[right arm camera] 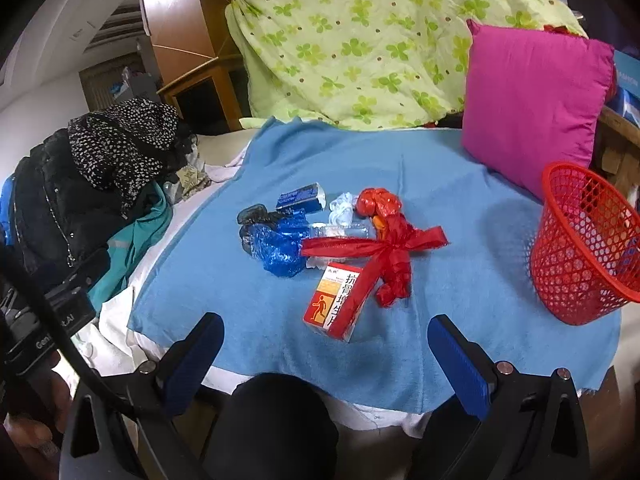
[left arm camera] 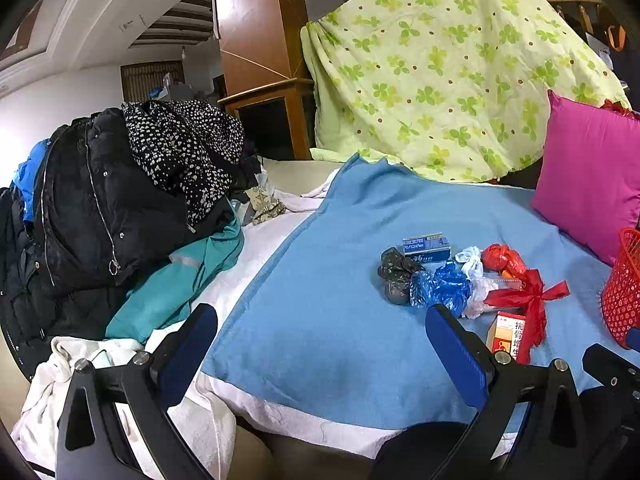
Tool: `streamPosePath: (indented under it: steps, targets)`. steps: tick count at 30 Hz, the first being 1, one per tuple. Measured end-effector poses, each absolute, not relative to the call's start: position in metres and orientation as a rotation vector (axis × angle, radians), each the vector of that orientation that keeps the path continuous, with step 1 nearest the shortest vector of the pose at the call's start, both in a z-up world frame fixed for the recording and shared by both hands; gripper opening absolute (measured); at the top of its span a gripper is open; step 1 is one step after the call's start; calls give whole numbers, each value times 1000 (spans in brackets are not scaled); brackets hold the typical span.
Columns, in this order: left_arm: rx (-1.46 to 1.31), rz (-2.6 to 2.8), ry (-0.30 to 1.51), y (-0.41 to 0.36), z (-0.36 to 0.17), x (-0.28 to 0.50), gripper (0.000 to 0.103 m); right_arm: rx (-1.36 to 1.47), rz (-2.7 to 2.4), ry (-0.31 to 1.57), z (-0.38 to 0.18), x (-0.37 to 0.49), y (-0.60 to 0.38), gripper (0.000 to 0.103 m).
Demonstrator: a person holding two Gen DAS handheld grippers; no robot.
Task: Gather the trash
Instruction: 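Move both grippers toward the trash pile on the blue cloth, then grasp the blue plastic bag with the left gripper while the right grasps the red-white medicine box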
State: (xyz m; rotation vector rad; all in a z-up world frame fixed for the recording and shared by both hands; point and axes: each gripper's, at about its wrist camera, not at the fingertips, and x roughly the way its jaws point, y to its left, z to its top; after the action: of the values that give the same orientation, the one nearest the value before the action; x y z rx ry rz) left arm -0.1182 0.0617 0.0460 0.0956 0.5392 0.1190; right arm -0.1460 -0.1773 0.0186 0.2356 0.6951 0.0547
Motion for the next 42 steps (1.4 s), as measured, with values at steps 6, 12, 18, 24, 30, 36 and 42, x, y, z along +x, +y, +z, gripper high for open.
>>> streamPosePath:
  steps: [6, 12, 18, 24, 30, 36, 42]
  targets:
    - [93, 123, 580, 68, 26, -103, 103, 228, 40, 706, 2, -129, -173, 103]
    - [92, 116, 677, 83, -11, -69, 103, 267, 27, 763, -31, -87, -171, 103]
    - [48, 53, 747, 91, -31, -34, 103, 283, -37, 873, -63, -41, -161, 88]
    - [27, -78, 770, 74, -35, -1, 103, 335, -42, 991, -99, -17, -163, 70]
    - [-10, -263, 856, 32, -45, 39, 103, 310, 32, 981, -96, -20, -169, 55]
    - [-74, -370, 978, -6, -67, 63, 78, 385, 122, 986, -95, -37, -199, 54]
    - [-142, -412, 1067, -22, -90, 72, 39, 391, 195, 946, -85, -58, -216, 53]
